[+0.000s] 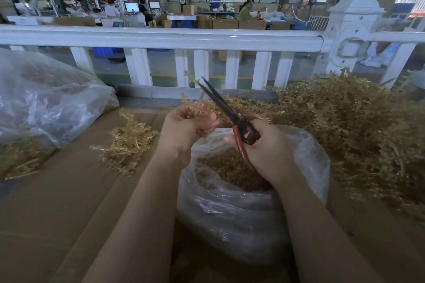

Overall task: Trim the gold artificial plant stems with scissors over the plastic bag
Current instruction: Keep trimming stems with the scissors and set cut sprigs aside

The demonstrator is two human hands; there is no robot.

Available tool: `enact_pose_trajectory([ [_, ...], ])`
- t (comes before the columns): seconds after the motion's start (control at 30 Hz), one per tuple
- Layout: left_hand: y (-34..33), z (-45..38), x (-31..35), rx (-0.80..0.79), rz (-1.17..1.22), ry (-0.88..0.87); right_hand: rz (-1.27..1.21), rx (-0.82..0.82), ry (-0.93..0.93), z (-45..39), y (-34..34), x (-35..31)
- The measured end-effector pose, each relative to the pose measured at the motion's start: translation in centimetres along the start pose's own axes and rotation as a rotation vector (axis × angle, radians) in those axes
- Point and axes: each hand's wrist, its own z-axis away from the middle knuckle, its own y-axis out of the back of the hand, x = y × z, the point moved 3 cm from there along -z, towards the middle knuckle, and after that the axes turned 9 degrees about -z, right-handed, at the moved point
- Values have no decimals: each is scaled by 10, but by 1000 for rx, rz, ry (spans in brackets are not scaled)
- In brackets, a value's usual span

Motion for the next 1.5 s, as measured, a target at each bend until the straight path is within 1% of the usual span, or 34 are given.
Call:
enact_pose_trajectory([
  [0.13, 6, -2, 3, 41, 34, -35, 181, -4, 75, 1, -1, -1],
  [0.27, 7, -2, 5, 60, 55, -63, 207, 3, 40, 1, 2, 0],
  [0.43, 3, 0, 6, 48, 60, -73, 310, -1, 93, 3, 3, -3],
  [0.6, 2, 1, 8, 14, 55, -101, 333, 10, 112, 2, 3, -2],
  [0.9, 5, 3, 11, 47, 84, -106, 332, 38, 165, 4, 2, -3],
  [1.1, 6, 4, 11, 55, 79, -83, 303, 10, 133, 3, -1, -1],
  [1.27, 9, 3, 7, 33, 26, -57, 324, 7, 158, 5, 1, -4],
  [1.4, 12, 1, 4, -1, -27, -41, 317, 104, 256, 9, 4, -10],
  [1.5, 12, 1, 2, -7, -80, -33, 353, 82, 221, 9, 4, -10],
])
